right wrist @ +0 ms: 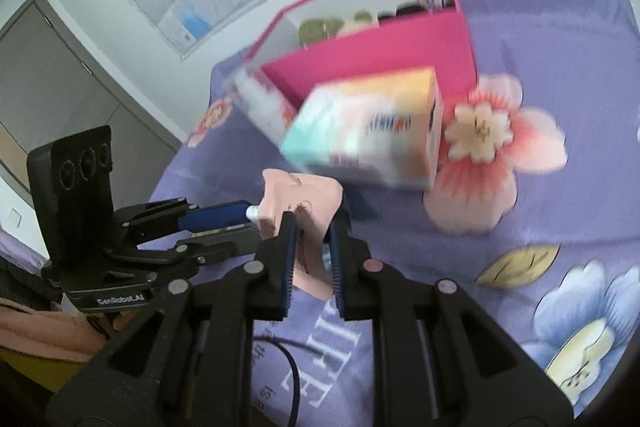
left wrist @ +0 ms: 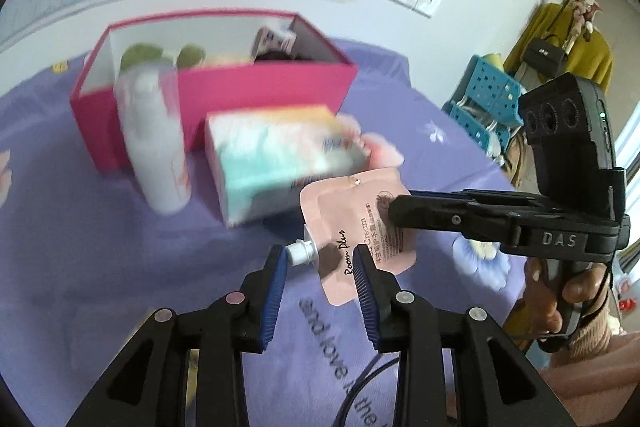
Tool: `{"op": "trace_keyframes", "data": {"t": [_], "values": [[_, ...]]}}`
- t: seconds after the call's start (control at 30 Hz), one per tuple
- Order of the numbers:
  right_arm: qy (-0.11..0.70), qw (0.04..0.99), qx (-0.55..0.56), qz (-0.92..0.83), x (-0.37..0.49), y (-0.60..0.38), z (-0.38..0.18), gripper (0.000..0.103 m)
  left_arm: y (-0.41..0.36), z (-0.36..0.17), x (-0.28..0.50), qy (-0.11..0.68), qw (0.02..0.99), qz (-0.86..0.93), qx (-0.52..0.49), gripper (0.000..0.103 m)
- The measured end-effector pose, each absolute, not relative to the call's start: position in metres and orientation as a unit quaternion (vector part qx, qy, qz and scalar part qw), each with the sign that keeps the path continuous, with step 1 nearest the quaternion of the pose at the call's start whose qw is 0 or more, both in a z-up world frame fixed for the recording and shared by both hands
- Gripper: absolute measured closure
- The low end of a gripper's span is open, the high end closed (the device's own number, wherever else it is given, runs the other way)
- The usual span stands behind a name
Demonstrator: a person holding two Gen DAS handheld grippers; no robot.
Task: Organize soft objects
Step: 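Lift the peach pouch and carry it over the pink box, then lower the pouch and open the left gripper inside the box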
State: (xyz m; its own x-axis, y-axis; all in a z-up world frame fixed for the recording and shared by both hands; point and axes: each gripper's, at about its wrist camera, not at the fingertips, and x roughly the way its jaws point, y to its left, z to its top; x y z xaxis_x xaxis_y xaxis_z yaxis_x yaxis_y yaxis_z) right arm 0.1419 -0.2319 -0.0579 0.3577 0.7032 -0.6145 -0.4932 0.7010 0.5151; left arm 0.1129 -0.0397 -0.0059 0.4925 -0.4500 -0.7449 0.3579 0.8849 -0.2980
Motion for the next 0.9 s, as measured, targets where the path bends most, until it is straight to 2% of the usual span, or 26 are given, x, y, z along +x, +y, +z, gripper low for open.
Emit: {"op": "trace_keyframes", "data": {"t": [0.5,0.9], "values": [[0.342,0.86,0.129,0.354,0.208,-0.233,0.014,0.084,-0.042,0.059,0.208,0.386,0.898,-0.21,-0.025,0.07],[0.343,0.86,0.154,0.345,0.296,-0.217,0.027,0.084,-0.028,0.061,0.285,0.404,0.901,-0.161,-0.019,0.07]]}}
